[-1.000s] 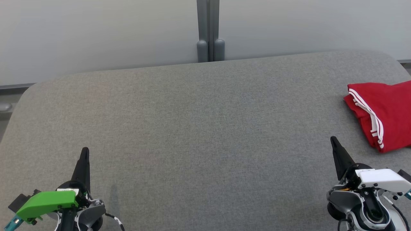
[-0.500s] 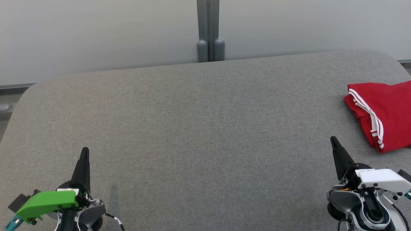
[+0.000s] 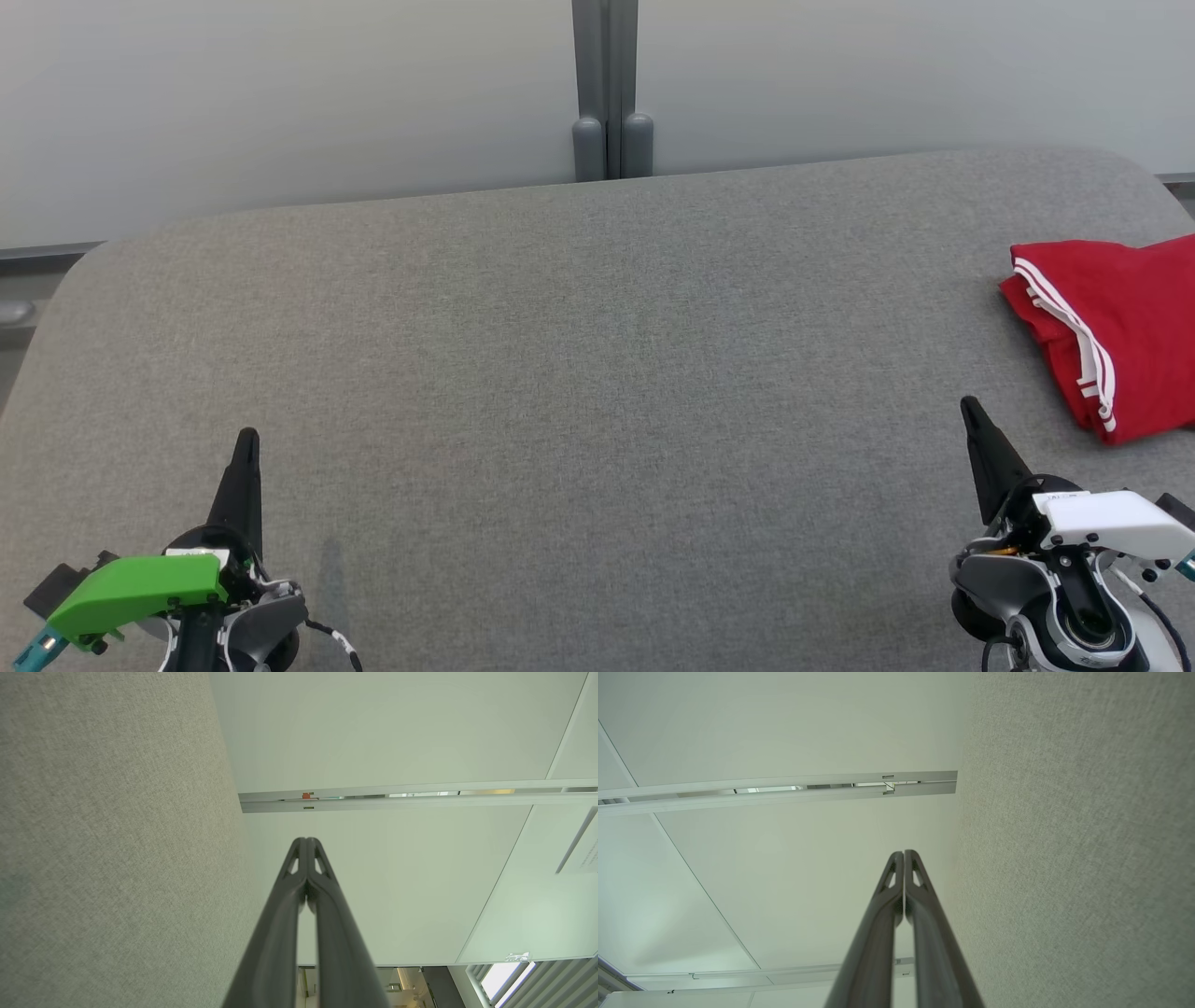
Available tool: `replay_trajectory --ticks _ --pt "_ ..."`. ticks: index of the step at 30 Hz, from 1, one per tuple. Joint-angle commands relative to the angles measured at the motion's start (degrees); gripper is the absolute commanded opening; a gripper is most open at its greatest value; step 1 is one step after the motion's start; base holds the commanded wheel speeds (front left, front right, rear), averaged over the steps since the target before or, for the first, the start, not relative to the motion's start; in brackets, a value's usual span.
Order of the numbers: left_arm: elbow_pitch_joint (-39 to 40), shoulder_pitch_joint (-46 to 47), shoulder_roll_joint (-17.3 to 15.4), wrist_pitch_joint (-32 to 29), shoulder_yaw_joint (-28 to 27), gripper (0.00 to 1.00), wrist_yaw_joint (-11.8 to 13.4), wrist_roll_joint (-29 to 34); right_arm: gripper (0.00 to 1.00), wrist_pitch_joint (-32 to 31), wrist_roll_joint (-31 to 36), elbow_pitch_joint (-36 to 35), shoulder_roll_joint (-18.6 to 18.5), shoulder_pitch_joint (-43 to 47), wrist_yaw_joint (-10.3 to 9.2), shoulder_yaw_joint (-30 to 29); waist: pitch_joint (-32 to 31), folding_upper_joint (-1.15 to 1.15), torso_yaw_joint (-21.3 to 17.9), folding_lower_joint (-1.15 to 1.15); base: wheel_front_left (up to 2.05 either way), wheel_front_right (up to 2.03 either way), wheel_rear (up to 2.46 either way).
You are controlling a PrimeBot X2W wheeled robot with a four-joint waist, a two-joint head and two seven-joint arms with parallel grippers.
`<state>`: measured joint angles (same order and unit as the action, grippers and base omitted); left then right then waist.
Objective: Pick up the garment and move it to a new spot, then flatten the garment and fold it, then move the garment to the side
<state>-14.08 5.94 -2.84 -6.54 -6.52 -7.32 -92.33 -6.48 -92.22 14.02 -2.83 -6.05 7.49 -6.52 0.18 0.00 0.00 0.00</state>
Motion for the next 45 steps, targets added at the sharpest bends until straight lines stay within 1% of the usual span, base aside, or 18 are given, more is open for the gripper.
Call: replay_trajectory --ticks 1,45 --pt "0.11 0.6 -0.03 -0.19 -0.14 0.0 -0.31 -0.16 0.0 -0.16 -0.37 0.08 -0.07 -0.38 0.0 -0.07 0.0 0.0 0.0 0.0 0.0 0.0 0.0" --pt "0.11 0.6 -0.03 -0.18 -0.12 0.0 -0.31 -0.17 0.0 -0.15 -0.38 0.08 -0.07 -0.38 0.0 -0.07 0.0 0.0 0.0 0.0 0.0 0.0 0.0"
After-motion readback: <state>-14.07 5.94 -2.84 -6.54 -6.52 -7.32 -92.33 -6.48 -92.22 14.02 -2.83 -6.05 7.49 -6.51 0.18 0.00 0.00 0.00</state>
